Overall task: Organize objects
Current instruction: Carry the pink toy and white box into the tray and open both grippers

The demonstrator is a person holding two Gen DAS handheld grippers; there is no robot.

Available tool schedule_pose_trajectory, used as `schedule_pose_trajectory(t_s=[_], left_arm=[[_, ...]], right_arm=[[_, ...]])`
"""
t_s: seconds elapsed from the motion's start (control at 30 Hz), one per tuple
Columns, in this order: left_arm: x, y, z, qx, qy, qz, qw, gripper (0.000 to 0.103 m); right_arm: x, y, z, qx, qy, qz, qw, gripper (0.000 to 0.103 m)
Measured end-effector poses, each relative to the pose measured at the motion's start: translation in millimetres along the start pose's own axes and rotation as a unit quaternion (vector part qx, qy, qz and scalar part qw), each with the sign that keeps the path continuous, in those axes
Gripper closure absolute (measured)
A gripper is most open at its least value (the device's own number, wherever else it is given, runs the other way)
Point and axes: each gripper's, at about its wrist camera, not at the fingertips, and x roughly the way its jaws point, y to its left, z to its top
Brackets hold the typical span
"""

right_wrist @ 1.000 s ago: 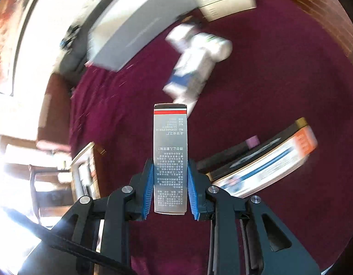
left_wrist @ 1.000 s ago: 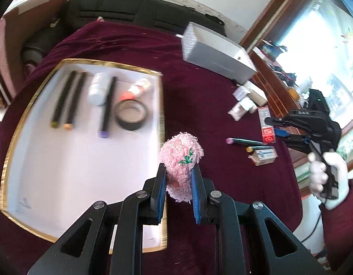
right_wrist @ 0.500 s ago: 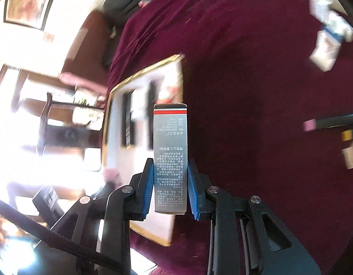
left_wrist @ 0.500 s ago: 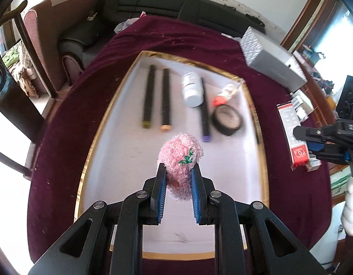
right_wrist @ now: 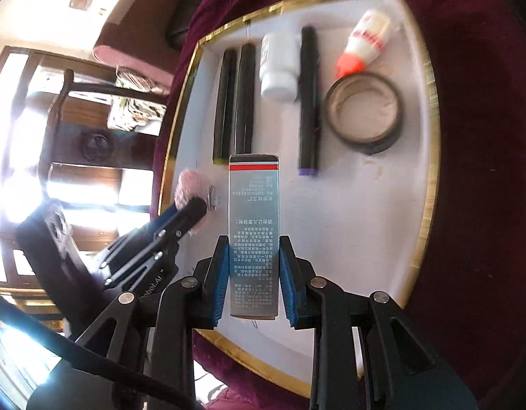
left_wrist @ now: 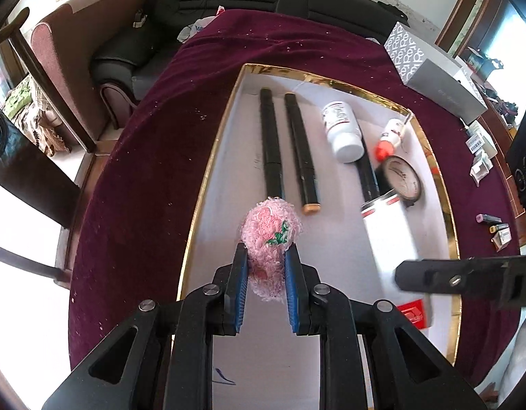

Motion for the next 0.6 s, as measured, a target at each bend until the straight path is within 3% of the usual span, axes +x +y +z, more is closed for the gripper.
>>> schedule_pose_trajectory(t_s=[0.4, 0.6], left_arm=[[-6.9, 16.6, 5.5, -0.025, 0.0, -0.004, 0.9997, 0.08], [-23.8, 19.1, 8.1, -0.042, -0.012, -0.023, 0.9988, 0.066]], right_arm=[[33.3, 7.9, 2.3, -0.005, 0.016, -0.021, 1.0, 0.078], [34.8, 8.5, -2.8, -0.009, 0.026, -0.021, 0.999, 0.077]])
